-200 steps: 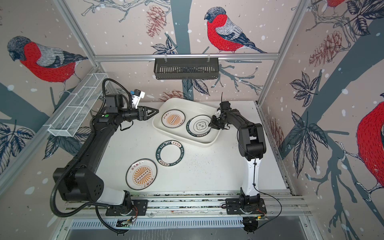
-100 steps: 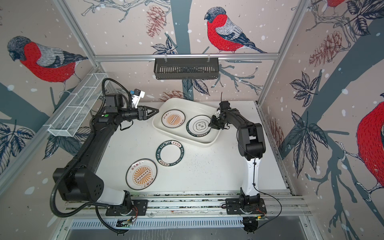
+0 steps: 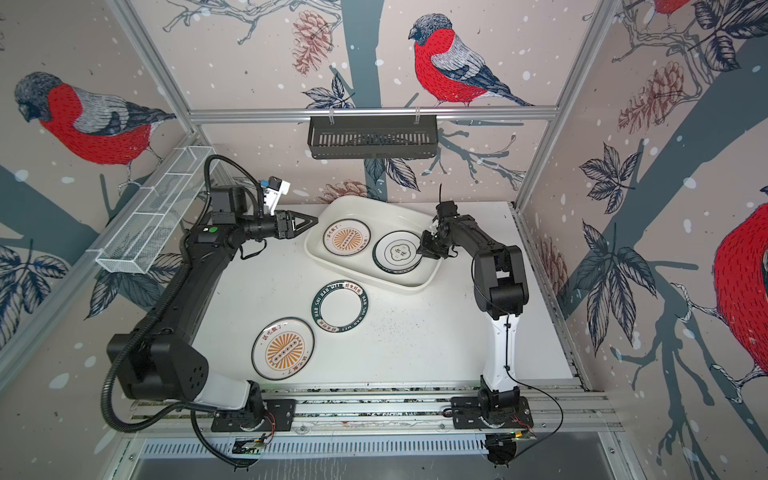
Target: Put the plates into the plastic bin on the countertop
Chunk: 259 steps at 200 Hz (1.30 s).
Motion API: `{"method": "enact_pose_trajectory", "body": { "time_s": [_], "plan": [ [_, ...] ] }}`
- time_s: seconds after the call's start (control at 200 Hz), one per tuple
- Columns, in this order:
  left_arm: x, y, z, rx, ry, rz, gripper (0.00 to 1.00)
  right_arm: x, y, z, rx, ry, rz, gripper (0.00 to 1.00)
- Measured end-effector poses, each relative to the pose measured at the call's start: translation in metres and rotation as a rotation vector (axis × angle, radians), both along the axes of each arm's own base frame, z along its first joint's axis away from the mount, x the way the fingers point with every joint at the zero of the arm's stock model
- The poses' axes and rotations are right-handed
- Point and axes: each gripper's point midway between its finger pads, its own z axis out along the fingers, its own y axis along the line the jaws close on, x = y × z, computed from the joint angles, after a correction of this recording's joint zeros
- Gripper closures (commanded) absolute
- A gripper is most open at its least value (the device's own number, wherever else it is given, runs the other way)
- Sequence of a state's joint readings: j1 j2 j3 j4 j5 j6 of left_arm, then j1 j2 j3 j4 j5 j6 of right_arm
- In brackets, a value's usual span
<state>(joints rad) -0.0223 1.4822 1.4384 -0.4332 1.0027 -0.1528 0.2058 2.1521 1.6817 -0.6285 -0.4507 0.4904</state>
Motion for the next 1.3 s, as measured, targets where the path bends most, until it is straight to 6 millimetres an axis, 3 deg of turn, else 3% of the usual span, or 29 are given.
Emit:
{"method": "enact_pose_trajectory", "body": {
  "time_s": [0.6, 0.72, 0.896, 0.966, 1.056, 1.151, 1.296],
  "plan": [
    [-0.002, 0.000, 0.002, -0.001, -0.006, -0.005, 0.33, 0.001, 0.002, 0.006, -0.026, -0.016, 0.018, 0.70],
    [-0.003, 0.002, 0.001, 0.027, -0.023, 0.002, 0.26, 0.008, 0.008, 0.037, -0.005, -0.104, 0.022, 0.70],
    [-0.007, 0.010, -0.002, 0.114, -0.092, 0.014, 0.20, 0.017, 0.024, 0.128, 0.067, -0.353, 0.028, 0.70],
    [-0.008, 0.015, -0.012, 0.163, -0.094, 0.015, 0.19, 0.005, 0.039, 0.162, 0.102, -0.449, 0.062, 0.70],
    [-0.013, 0.023, -0.029, 0.222, -0.062, 0.016, 0.19, -0.021, 0.057, 0.188, 0.143, -0.531, 0.114, 0.69],
    [-0.017, 0.041, -0.050, 0.272, -0.024, 0.036, 0.19, -0.057, 0.073, 0.199, 0.186, -0.581, 0.176, 0.69],
    [-0.029, 0.078, -0.085, 0.356, 0.055, 0.067, 0.21, -0.117, 0.099, 0.196, 0.258, -0.621, 0.285, 0.66]
  ]
}}
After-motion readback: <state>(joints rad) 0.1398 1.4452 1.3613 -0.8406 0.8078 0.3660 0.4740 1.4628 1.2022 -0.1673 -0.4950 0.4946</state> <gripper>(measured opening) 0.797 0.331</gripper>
